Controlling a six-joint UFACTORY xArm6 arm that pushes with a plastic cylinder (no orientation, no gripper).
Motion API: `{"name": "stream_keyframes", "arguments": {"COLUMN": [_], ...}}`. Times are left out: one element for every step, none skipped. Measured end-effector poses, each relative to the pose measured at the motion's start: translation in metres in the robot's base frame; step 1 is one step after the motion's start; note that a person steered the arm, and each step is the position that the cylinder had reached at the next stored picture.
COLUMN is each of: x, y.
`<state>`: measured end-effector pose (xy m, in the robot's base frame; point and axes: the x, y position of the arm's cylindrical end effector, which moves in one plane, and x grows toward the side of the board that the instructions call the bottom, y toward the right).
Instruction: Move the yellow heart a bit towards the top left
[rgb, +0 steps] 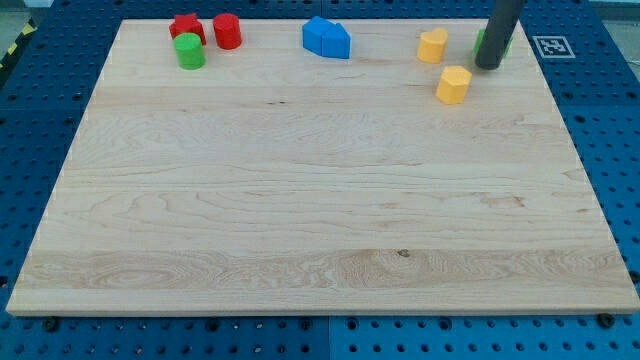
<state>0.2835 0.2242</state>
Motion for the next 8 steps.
{"name": "stream_keyframes", "arguments": {"x": [-0.018, -0.029, -0.029, -0.032, -0.038, -0.040, -0.040, -0.040], "y": [0.000, 0.000, -0.002, -0.018, -0.041, -0.063, -0.082, -0.089]}}
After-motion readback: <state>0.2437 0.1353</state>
